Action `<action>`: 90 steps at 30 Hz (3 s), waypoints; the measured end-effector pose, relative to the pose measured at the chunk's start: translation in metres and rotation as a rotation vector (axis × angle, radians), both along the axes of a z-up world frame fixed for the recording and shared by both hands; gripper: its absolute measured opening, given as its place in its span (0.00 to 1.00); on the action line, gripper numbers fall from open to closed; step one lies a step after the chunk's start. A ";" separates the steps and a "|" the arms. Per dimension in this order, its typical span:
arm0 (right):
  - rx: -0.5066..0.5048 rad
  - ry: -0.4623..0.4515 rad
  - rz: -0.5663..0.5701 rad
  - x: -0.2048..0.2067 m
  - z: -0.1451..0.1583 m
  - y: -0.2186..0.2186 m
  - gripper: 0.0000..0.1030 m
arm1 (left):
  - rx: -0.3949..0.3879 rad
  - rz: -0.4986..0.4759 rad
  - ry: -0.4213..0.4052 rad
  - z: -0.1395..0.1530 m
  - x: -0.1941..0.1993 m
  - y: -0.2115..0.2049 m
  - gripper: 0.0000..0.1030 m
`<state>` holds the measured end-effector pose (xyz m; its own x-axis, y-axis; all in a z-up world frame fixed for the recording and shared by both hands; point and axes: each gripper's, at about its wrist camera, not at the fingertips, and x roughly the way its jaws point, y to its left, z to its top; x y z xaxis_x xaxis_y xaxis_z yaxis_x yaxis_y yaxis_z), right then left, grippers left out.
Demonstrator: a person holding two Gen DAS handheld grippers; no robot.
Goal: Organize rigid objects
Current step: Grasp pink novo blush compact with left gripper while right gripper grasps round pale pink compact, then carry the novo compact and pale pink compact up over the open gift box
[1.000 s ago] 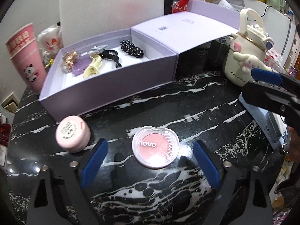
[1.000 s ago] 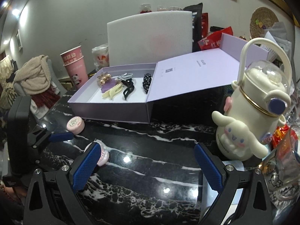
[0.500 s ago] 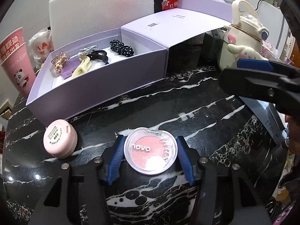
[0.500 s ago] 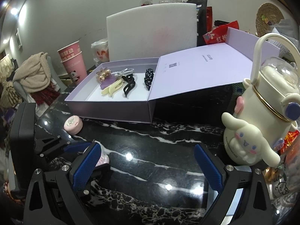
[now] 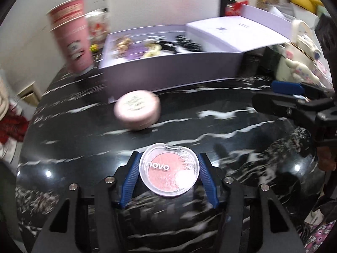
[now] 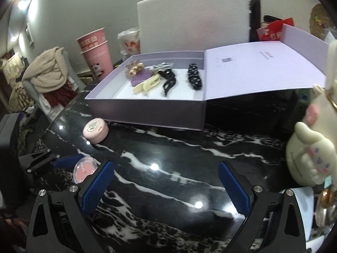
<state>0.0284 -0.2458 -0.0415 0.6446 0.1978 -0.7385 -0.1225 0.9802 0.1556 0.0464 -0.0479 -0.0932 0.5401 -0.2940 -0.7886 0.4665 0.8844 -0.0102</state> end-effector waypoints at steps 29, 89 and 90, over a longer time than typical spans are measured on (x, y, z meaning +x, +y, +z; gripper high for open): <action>-0.056 0.060 0.282 0.077 -0.034 0.133 0.95 | -0.022 0.271 -0.036 -0.004 0.034 0.106 0.54; -0.039 0.066 0.015 -0.008 -0.025 0.032 0.49 | -0.113 0.036 -0.004 -0.001 0.006 0.019 0.53; -0.029 0.070 0.014 -0.008 -0.024 0.031 0.49 | -0.122 0.037 0.002 0.000 0.006 0.018 0.53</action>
<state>0.0202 -0.2144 -0.0660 0.5883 0.1841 -0.7874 -0.1263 0.9827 0.1355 0.0526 -0.0298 -0.0928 0.5511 -0.3676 -0.7491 0.4337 0.8931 -0.1192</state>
